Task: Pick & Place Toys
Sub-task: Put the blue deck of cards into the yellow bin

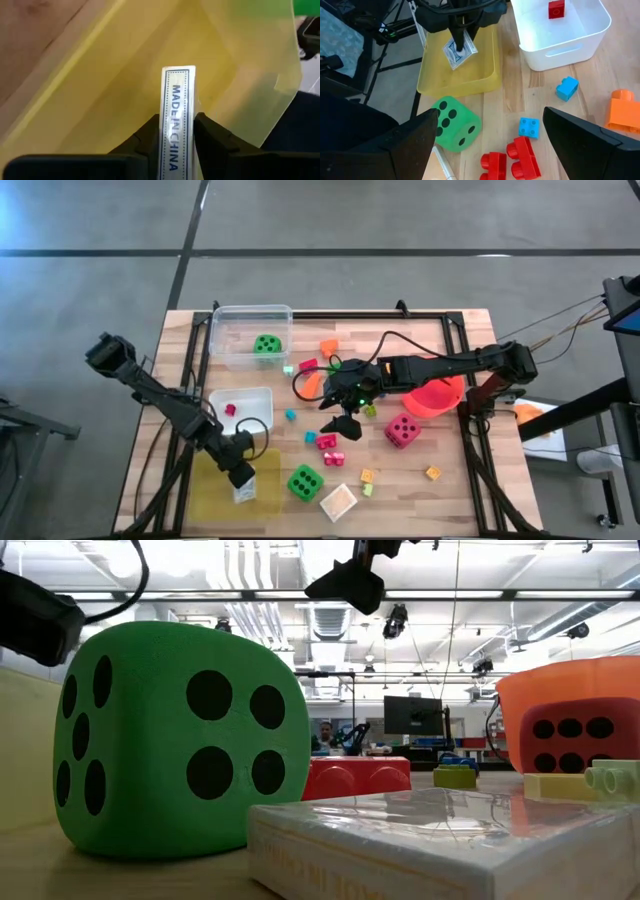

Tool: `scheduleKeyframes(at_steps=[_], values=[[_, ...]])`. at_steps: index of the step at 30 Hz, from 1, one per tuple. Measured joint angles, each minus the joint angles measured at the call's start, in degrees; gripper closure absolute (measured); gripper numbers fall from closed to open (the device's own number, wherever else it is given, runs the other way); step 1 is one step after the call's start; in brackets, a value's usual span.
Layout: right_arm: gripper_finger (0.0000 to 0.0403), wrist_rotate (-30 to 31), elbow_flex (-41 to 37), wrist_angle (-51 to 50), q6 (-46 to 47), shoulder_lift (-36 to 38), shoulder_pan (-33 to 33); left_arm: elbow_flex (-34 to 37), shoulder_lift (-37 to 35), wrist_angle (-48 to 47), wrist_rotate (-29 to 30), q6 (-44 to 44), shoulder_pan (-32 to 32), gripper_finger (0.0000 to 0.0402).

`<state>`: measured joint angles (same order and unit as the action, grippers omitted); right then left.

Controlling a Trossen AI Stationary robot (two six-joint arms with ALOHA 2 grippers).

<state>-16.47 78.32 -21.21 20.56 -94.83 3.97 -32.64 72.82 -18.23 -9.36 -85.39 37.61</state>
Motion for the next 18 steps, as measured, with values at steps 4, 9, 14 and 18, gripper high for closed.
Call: scheduleKeyframes(at_steps=[4, 9, 14, 18], values=[[0.0045, -0.04, 0.00, 0.00, 0.00, 0.00, 0.00, 0.07, 0.00, -0.03, -0.36, -0.08, -0.20, 0.0291], [0.0045, -0.05, 0.00, 0.00, 0.00, 0.00, 0.00, 0.07, 0.00, 0.05, -0.53, -0.06, -0.25, 0.0289], [0.0045, -0.04, 0.00, 0.00, 0.00, 0.00, 0.00, 0.07, 0.00, 0.23, -0.66, -0.06, -0.27, 0.0288], [0.0045, -0.04, 0.00, 0.00, 0.00, 0.00, 0.00, 0.04, 0.00, 0.30, -0.71, -0.01, -0.25, 0.0287]])
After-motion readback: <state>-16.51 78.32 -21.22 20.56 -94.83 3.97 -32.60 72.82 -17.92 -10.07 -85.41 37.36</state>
